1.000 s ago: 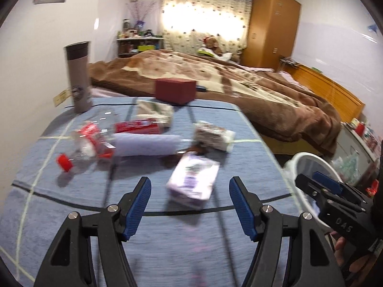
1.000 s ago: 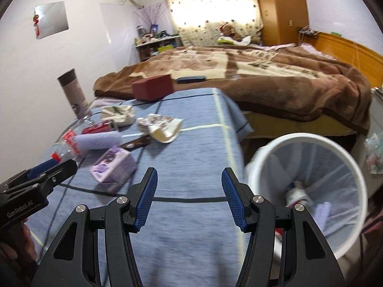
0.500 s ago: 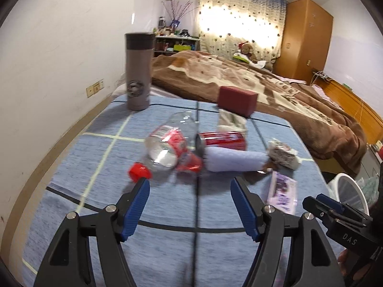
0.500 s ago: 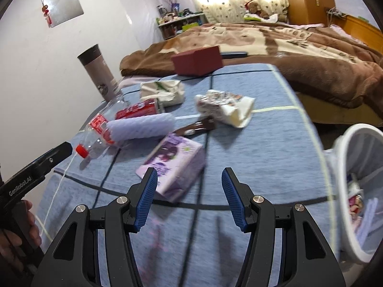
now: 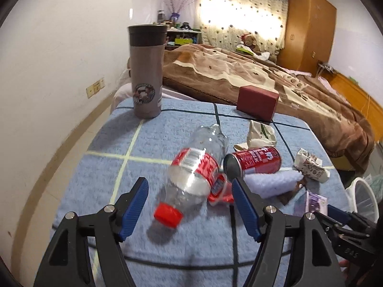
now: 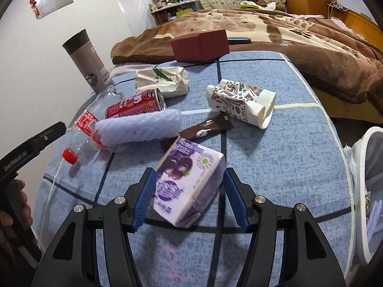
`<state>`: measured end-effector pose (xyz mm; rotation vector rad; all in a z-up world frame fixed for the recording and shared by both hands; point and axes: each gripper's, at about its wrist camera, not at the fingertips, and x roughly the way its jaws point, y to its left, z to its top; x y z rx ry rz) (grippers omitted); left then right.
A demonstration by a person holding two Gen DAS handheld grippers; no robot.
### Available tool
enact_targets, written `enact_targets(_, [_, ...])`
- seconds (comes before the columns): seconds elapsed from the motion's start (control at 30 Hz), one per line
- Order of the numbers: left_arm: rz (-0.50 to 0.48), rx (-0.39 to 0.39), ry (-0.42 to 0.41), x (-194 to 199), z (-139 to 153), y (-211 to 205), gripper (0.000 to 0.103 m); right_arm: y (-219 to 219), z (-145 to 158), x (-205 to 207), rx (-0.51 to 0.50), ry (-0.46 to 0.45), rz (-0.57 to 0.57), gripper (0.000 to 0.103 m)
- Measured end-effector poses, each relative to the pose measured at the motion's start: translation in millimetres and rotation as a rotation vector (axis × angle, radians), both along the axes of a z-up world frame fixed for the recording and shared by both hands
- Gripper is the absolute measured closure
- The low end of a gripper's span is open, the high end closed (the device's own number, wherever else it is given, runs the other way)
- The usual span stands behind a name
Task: Collect trash
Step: 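Grasp the purple juice carton with the right tool while the left tool approaches the clear bottle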
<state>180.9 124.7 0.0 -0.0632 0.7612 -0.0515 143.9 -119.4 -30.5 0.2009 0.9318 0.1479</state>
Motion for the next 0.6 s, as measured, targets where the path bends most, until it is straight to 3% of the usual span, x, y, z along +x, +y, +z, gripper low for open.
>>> enact_targets(0.1, [-0.019, -0.027, 0.032, 12, -4, 2, 0.029, 3, 1, 4, -0.008, 0.004, -0.011, 0.041])
enact_targets(0.3, [-0.052, -0.006, 0.062, 31, -10, -3, 0.029, 11, -3, 11, -0.018, 0.024, -0.029, 0.034])
enact_targets(0.6, [-0.075, 0.046, 0.122, 60, -23, -13, 0.029, 21, -9, 15, -0.114, 0.048, -0.013, 0.033])
